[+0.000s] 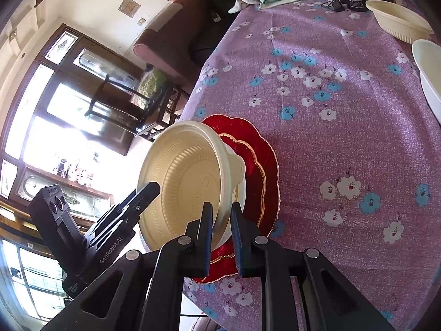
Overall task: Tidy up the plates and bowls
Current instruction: 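Lower the beige bowl into the white bowl and open the left tool, then grasp the rim of the second white bowl with the left tool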
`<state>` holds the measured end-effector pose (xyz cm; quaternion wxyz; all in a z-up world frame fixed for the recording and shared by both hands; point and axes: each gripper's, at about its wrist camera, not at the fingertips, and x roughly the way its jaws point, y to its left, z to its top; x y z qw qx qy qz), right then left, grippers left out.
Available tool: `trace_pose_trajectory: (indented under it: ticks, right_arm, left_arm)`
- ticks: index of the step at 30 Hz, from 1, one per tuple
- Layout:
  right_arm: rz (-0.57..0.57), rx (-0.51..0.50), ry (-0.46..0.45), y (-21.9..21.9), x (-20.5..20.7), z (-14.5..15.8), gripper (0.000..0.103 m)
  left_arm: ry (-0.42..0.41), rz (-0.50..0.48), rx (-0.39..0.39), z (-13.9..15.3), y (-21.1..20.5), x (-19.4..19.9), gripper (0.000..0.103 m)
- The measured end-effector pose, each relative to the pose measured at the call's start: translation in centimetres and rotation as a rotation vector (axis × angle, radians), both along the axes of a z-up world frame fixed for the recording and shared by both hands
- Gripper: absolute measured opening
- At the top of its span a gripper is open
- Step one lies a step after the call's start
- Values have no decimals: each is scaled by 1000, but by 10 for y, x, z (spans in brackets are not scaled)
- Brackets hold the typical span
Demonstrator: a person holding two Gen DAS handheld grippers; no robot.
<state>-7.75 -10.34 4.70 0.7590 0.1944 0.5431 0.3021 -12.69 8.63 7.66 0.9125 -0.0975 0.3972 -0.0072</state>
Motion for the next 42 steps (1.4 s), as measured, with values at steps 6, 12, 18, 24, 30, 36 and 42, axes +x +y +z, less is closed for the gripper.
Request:
trace_pose_trajectory:
  ticks: [6,12,18,24,30,36,42]
  right_arm:
    - [11,-20,-39,4,-1,4,22]
    - [-1,0,-72,-7,-4,12,35]
    - [-42,48,-122,-45,-16,23,35]
    - [-142,84,-144,-101,-23,23,38]
    - [-273,111,-151,-166,-28,17,38]
    - [-415,98,-227,-233,-37,23,38]
    - [-567,51,-263,-304,-20,30,38]
  left_arm:
    - [-3,19,5,1,3,0,26]
    - [-20,38,14,8,4,-4,28]
    - [-74,32,23,27,-2,-14,33]
    - [-115,-42,46,45,-38,-17,40]
    - [-108,-172,62,52,-101,-12,42]
    - [-90,-332,97,48,-182,-6,50]
    - [-17,-425,87,30,-249,23,50]
